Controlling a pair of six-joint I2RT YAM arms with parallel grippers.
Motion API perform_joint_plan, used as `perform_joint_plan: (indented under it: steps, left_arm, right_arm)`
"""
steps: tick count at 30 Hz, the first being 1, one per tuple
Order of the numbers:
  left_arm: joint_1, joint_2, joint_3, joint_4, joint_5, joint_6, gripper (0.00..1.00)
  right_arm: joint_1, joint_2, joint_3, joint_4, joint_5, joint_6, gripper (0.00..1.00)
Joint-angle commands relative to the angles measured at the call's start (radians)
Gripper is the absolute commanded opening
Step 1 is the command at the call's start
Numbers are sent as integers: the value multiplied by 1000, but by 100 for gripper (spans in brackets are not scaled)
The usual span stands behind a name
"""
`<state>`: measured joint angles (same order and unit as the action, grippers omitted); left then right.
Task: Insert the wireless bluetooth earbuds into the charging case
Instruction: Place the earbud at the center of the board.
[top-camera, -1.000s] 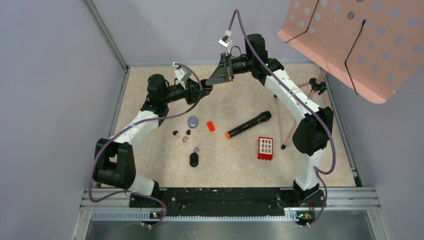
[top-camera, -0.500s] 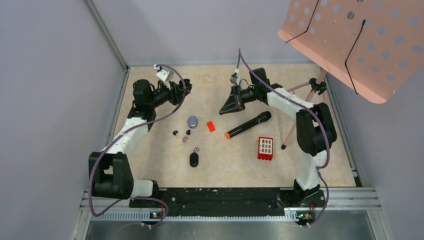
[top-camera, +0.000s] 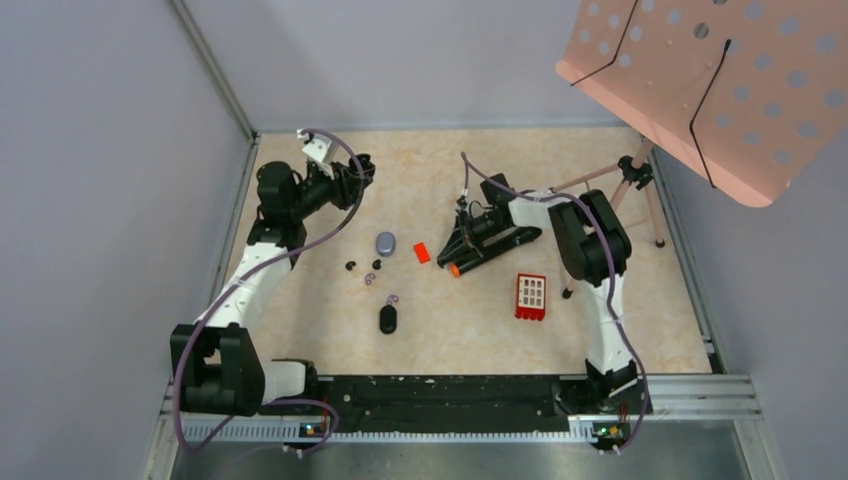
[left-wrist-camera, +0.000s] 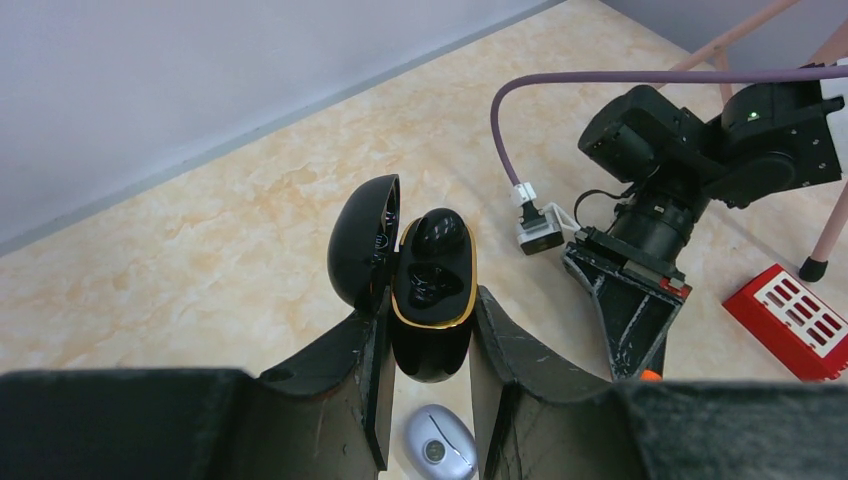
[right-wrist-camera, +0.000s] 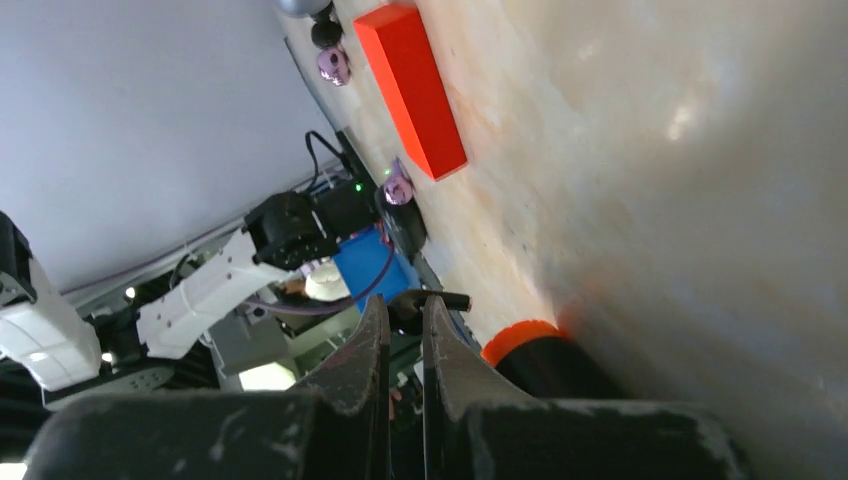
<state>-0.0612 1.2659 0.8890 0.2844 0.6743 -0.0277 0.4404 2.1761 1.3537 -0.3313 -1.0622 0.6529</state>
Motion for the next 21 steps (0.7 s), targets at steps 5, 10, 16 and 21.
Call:
perform_joint_plan:
  steps: [5, 10, 16, 21]
  left_arm:
    - [17, -8, 8, 27, -13, -7, 0]
    - [25, -6, 25, 12, -20, -6, 0]
    - [27, -14, 25, 2, -23, -18, 0]
    - [27, -40, 24, -16, -21, -8, 0]
  right_arm:
    - [27, 143, 159, -53, 116, -21, 1]
    - [22, 166, 219, -84, 163, -54, 15]
    - [13, 188, 332, -145, 266, -138, 30]
    - [-9, 179, 403, -169, 294, -221, 37]
